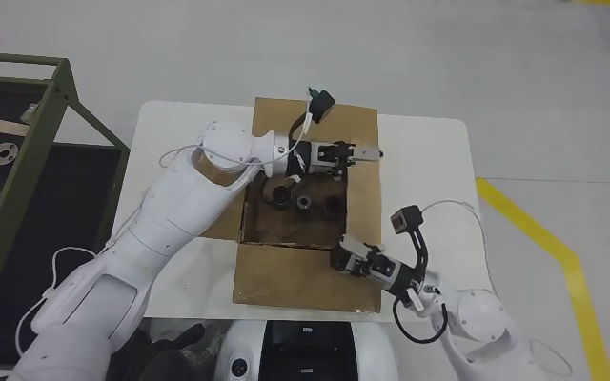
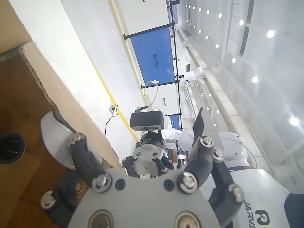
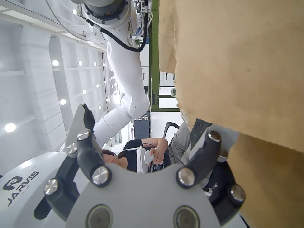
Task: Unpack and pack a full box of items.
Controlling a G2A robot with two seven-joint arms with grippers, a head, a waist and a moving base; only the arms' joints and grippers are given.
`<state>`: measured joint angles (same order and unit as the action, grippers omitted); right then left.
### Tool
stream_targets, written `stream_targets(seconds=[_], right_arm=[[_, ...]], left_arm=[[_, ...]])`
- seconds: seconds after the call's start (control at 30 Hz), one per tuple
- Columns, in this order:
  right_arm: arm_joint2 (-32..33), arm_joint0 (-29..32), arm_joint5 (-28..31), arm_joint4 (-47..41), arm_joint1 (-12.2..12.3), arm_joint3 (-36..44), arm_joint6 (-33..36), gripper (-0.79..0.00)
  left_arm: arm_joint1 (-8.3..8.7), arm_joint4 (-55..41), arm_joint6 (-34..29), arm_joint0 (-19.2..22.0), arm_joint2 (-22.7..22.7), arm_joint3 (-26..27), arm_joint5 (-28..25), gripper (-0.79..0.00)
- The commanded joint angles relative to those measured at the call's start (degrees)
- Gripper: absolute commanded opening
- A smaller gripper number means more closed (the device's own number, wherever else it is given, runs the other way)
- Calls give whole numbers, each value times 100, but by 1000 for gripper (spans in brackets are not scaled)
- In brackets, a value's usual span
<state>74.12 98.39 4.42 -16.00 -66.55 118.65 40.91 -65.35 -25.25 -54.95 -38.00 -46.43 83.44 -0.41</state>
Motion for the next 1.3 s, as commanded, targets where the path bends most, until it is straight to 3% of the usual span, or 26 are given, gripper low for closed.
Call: stream_targets(seconds=[0.0,0.23,0.43,0.7,0.93,1.27], right_arm=[[114,79,59,-1,16,74,-39,0],[594,580,479,-133,69,400,-258,0],[937,920,906,-340,84,490,-557,0],[1439,1095,980,-637,111,346,-710,0],[1639,1062,1036,-834,112,162,-857,0],[1682,595,878,-1080,101,-451,-994,0]], left_arm=[[-5,16,-15,4,-24,17,7,0],[65,-20,-186,-123,-395,146,-54,0],[259,115,-459,-457,-1073,406,-57,0],[551,329,-1035,-1020,-2131,517,-192,0],[722,189,-1613,-1378,-2821,429,-464,0],[926,16,-2206,-1577,-3704,221,-693,0]])
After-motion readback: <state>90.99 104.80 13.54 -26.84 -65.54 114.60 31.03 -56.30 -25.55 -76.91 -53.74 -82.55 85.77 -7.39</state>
